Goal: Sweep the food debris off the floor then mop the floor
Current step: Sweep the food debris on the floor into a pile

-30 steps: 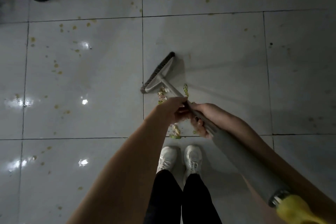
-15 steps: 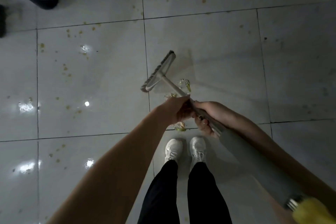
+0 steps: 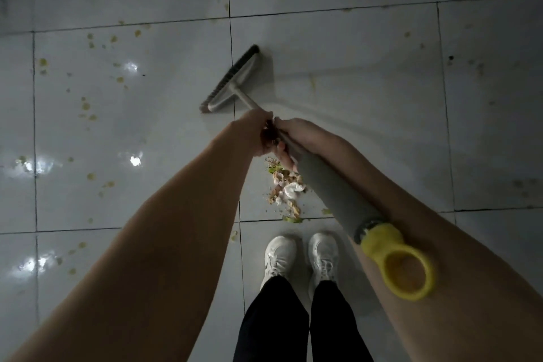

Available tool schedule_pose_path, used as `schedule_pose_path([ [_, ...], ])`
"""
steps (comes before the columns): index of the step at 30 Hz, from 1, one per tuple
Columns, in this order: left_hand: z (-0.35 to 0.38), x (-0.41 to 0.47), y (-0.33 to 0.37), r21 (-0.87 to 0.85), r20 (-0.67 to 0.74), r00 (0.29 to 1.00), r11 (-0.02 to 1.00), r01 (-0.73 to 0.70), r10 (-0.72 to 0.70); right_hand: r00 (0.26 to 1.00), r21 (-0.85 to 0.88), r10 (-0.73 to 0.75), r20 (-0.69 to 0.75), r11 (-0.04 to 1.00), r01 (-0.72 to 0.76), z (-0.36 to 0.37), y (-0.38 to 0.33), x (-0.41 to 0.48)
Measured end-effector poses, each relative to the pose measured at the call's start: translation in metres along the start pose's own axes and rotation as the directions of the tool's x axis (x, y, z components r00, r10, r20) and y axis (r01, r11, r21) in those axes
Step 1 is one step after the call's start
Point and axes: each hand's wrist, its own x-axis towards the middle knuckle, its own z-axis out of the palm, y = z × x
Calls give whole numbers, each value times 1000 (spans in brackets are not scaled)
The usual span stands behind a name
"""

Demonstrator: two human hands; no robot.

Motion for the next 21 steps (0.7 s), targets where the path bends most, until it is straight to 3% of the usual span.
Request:
schedule_pose_path([
  [4,20,-16,-43,104,104,976,978,181,-192,995,-21,-5,-95,1000,3,-26,51,-20],
  [10,35,-64,-79,265,162,948,938,225,-273,981,160,37,-190,987,-6,-25,86,-75],
  [12,38,-85,-87,273,175,946,937,219,-273,980,108,18,-196,994,3,-25,91,-95],
  [15,42,-117,-106,131,246,942,971,200,-227,975,-158,-9,-220,987,-26,-25,99,-120],
  [18,31,-146,-135,-103,307,940,977,187,-148,946,-276,47,-321,951,-141,-13,119,-141],
  [21,9,-161,-162,-243,294,951,955,173,-97,939,-408,86,-332,885,-225,2,143,-145],
])
